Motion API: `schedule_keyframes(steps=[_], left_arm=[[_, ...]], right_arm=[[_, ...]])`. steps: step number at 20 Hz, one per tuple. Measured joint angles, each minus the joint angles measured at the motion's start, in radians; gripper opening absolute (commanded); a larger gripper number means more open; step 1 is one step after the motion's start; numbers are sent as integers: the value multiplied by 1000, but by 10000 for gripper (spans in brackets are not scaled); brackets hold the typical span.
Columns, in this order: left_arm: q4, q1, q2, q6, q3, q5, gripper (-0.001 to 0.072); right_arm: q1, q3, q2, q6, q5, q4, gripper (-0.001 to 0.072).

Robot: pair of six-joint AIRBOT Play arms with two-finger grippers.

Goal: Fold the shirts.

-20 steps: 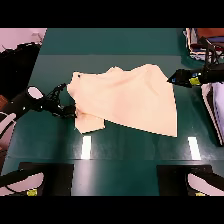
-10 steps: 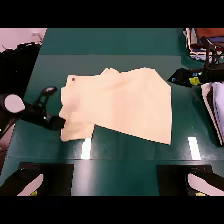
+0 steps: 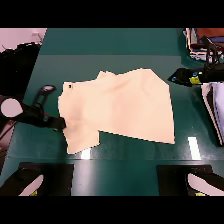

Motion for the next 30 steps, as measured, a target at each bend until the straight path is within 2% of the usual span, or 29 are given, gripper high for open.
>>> schedule_keyframes(steps=[3,6,10,14,15,16,17,18,22,25,26,27,28,30], left_arm=[[-5,129,-32,0,-13,78,666],[-102,207,-102,37,-56,137,665],[-216,243,-200,91,-94,188,665],[-259,252,-266,121,-107,209,664],[-267,252,-279,126,-110,213,643],[-274,252,-289,129,-112,215,402],[-280,253,-296,131,-113,218,203],[-285,253,-301,133,-113,221,39],[-294,253,-304,140,-98,221,27],[-295,253,-262,146,-66,208,27],[-295,253,-244,148,-58,206,27],[-295,253,-226,148,-51,205,27],[-295,253,-212,148,-46,202,27],[-295,253,-193,150,-40,200,27]], right_arm=[[0,0,0,0,0,0,340],[0,0,0,0,0,0,339],[0,0,0,0,1,0,339],[0,0,0,0,1,0,340],[0,0,0,0,2,0,339],[0,0,0,0,2,1,340],[0,0,0,0,2,1,340],[0,0,0,0,3,1,339],[-12,-26,25,0,43,-3,339],[-78,-140,94,0,90,-6,340],[-114,-192,121,0,109,-9,371],[-160,-254,152,0,131,-9,497],[-207,-315,179,0,154,-10,538],[-308,-441,225,0,188,-11,534]])
